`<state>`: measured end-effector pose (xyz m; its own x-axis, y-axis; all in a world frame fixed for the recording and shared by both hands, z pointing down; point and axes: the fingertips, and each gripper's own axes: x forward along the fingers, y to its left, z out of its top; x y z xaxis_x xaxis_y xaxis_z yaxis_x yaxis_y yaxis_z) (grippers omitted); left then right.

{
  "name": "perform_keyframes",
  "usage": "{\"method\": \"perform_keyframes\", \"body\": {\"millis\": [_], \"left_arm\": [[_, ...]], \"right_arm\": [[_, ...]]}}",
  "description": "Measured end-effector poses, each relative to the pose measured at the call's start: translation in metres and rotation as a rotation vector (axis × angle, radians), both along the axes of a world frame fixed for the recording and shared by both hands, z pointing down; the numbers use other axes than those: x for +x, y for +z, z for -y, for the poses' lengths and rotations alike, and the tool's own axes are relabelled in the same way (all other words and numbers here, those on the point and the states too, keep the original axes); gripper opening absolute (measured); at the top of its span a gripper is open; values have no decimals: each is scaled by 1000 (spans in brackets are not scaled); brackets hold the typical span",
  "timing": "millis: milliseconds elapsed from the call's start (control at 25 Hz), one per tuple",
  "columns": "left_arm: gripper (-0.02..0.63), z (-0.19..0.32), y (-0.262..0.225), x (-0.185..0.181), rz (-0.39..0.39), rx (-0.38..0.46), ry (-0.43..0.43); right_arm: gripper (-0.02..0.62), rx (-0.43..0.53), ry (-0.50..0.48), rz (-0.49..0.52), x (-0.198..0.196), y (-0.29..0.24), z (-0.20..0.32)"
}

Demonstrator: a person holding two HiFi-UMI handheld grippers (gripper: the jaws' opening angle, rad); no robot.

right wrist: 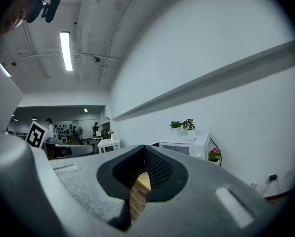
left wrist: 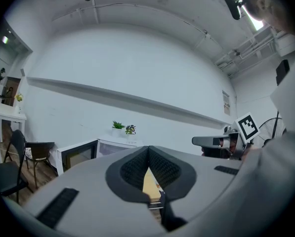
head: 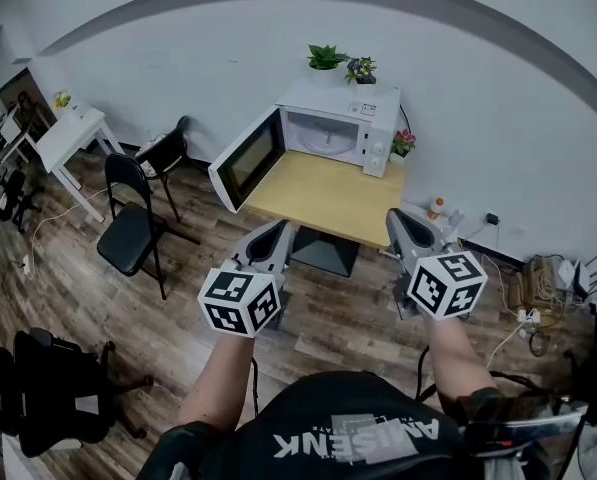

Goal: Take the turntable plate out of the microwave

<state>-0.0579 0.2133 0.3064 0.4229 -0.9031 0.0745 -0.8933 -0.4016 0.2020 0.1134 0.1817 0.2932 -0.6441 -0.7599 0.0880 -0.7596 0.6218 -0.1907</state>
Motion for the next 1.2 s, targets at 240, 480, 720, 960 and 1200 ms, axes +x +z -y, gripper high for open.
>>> {"method": "perform_keyframes", "body": {"millis": [240, 480, 720, 960, 1200], "left_arm": [[3, 7, 8, -16, -26, 0, 24], [2, 37, 16, -28, -35, -11, 14], [2, 82, 20, -41, -12, -25, -29], [2, 142, 20, -52, -16, -36, -84], [2, 210, 18, -56, -22, -42, -132]], "right_arm": [[3, -15, 17, -18, -17, 12, 1], [3, -25, -9, -11, -32, 20, 35], [3, -18, -76, 2, -55, 23, 95], [3, -25, -145, -4, -77, 25, 164], [3, -30, -196, -4, -82, 23, 239]]}}
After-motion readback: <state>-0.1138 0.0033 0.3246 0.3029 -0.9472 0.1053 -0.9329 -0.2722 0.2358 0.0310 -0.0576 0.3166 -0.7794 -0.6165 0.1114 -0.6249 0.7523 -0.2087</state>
